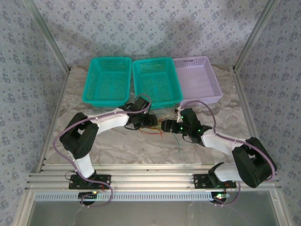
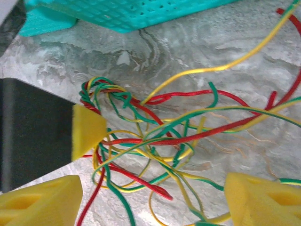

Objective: Untangle the cables

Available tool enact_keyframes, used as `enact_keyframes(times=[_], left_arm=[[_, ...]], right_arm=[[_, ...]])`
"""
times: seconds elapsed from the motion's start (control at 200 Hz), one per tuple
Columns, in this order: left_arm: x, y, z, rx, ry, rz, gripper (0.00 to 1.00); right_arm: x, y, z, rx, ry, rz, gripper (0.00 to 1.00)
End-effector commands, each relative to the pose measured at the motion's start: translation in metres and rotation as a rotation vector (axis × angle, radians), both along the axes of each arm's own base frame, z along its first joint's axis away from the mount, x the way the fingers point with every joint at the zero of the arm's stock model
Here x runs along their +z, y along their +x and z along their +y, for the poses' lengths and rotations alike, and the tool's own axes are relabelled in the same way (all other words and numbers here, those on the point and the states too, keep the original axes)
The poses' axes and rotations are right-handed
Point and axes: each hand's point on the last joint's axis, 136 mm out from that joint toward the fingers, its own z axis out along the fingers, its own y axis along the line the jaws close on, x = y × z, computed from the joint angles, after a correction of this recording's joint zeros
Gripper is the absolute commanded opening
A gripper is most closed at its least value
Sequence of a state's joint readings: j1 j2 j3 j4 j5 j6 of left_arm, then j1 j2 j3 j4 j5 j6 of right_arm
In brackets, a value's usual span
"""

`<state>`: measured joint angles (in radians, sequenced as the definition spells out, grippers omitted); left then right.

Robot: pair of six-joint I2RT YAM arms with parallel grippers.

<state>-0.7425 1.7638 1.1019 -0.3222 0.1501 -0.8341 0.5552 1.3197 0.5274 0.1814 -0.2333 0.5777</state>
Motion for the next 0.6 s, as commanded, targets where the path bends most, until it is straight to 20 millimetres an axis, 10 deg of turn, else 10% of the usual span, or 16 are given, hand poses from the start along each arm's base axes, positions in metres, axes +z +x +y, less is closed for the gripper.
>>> enact_keyframes(times=[0.0,0.595], left_arm=[[-0.003,-0.016,0.009,-0.027,0.029,0.03,0.67],[-0.033,-0.05,0.033,-0.033,0.086,0.081,0.43]], right_arm=[[-0.009,0.0,-0.005,-0.029,-0.001,0.03,0.79],[-0.017,0.01,-0.002,-0.081,0.008,0.057,0.5]])
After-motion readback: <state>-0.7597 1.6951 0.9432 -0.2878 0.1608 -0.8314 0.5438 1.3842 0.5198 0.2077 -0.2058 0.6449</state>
